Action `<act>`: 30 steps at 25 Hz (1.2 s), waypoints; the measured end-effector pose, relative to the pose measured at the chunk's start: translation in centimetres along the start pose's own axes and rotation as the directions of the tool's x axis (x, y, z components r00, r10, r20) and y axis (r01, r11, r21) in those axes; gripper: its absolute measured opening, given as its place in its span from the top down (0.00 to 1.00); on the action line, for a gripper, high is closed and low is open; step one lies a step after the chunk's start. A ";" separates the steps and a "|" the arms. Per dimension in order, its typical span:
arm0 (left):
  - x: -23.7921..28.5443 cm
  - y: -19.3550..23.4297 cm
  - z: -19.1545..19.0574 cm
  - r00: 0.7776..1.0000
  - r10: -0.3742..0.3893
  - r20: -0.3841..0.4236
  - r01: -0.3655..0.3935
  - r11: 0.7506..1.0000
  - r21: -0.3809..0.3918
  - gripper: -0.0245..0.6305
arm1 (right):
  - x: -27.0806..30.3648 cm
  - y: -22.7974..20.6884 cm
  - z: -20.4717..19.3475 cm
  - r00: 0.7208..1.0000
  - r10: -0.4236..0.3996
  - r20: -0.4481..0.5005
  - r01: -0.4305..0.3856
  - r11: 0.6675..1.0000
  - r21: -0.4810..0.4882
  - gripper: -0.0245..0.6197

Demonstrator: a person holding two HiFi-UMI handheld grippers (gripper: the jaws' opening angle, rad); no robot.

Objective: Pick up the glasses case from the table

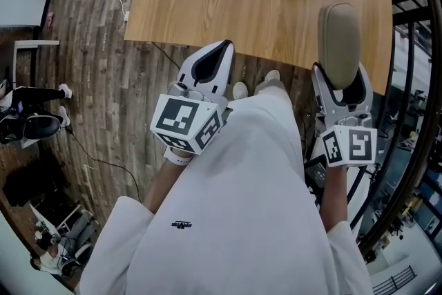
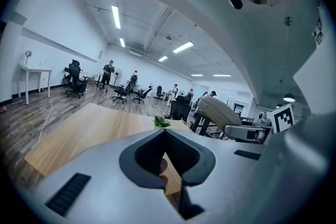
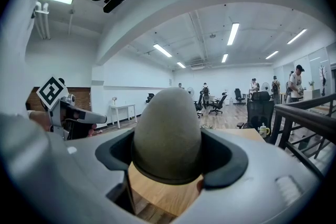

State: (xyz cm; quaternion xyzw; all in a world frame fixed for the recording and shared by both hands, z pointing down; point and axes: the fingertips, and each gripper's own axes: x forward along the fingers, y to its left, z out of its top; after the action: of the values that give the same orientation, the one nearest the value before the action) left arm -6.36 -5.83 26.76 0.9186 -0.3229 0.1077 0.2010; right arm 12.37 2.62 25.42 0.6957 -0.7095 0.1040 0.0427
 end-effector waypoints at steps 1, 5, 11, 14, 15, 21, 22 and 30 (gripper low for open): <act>0.0 -0.1 -0.1 1.000 0.000 -0.003 0.000 1.000 0.001 0.96 | 0.0 0.1 -0.1 1.000 0.000 0.000 0.000 1.000 -0.002 0.38; -0.4 0.1 -0.4 1.000 0.002 -0.009 -0.002 1.000 0.002 0.96 | 0.1 0.2 -0.4 1.000 -0.003 -0.003 0.003 1.000 -0.002 0.38; -0.9 0.5 -0.2 1.000 0.010 -0.001 -0.010 1.000 -0.004 0.96 | 0.1 0.3 -0.4 1.000 0.000 -0.005 0.000 1.000 0.006 0.38; -0.8 0.3 -0.3 1.000 0.005 -0.003 -0.005 1.000 -0.003 0.96 | -0.1 0.1 -0.5 1.000 -0.002 -0.009 0.002 1.000 0.006 0.38; -0.8 0.2 -0.4 1.000 0.003 -0.004 -0.003 1.000 -0.003 0.96 | -0.1 0.1 -0.5 1.000 0.000 -0.009 0.000 1.000 0.006 0.38; -0.8 0.0 -0.5 1.000 -0.005 -0.008 0.005 1.000 -0.010 0.96 | -0.4 0.2 -0.7 1.000 0.001 -0.018 -0.001 1.000 0.010 0.38; -0.8 -0.1 -0.5 1.000 -0.007 -0.008 0.006 1.000 -0.011 0.96 | -0.4 0.2 -0.7 1.000 0.002 -0.021 -0.002 1.000 0.010 0.38; -1.1 -0.2 -1.0 1.000 -0.011 -0.018 0.010 1.000 -0.013 0.96 | -0.8 0.6 -1.1 0.999 0.011 -0.034 -0.011 1.000 0.005 0.38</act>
State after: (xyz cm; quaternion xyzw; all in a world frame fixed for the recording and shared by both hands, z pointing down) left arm -7.18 -4.66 27.23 0.9179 -0.3169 0.1129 0.2104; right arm 11.70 3.64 26.24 0.6901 -0.7122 0.1178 0.0524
